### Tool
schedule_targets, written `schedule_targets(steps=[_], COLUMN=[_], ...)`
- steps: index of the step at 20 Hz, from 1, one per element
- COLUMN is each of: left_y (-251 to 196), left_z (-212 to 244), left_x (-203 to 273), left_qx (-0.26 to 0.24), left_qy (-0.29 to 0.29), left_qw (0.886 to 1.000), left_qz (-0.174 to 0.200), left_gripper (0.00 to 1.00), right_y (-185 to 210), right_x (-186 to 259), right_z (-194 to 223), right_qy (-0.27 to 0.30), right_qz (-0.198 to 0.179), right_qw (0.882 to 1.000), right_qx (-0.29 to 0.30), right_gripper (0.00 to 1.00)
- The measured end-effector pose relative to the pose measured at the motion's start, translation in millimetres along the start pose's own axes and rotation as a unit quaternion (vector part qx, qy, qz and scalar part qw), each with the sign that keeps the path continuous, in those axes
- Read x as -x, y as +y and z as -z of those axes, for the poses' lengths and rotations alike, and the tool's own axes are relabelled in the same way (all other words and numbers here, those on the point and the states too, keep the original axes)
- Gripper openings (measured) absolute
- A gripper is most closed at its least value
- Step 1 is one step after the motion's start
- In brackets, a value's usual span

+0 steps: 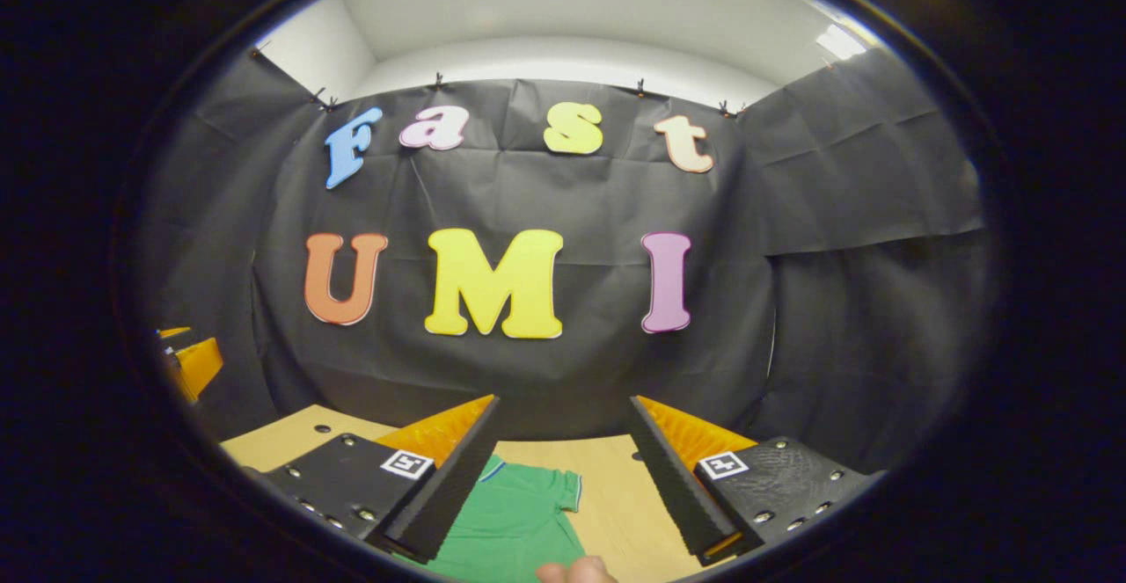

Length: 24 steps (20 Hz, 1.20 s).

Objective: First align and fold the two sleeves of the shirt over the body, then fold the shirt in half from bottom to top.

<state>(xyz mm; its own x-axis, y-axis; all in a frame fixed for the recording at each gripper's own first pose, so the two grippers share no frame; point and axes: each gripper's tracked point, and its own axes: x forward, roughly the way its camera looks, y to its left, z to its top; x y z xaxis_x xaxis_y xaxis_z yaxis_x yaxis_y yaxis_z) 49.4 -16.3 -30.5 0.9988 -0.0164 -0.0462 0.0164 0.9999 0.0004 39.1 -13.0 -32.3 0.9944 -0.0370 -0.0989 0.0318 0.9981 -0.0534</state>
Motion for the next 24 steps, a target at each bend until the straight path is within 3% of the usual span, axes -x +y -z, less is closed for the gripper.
schedule_targets(steps=[4, 8, 15, 24], left_y=[3.5, 5.1, 12.0, 15.9], left_z=[11.0, 22.6, 47.7, 72.1], left_x=[-13.0, -26.8, -52.1, -74.6], left_qx=[0.002, 0.005, -0.007, -0.023], left_qy=[0.012, 0.027, 0.062, 0.103], left_qw=[1.0, 1.0, 0.998, 0.994], left_qz=[-0.004, -0.008, -0.022, -0.03], left_gripper=[0.96, 0.96, 0.96, 0.96], right_y=[4.7, -5.4, -14.0, -8.6], right_x=[-39.2, -102.5, -226.8, -319.8], right_z=[22.8, 57.0, 147.2, 304.6], right_qy=[0.038, 0.09, 0.172, 0.313], right_qz=[-0.014, -0.003, 0.011, -0.004], right_qw=[0.999, 0.996, 0.984, 0.948], right_qx=[0.021, 0.018, 0.037, 0.06], right_gripper=[0.94, 0.94, 0.94, 0.94])
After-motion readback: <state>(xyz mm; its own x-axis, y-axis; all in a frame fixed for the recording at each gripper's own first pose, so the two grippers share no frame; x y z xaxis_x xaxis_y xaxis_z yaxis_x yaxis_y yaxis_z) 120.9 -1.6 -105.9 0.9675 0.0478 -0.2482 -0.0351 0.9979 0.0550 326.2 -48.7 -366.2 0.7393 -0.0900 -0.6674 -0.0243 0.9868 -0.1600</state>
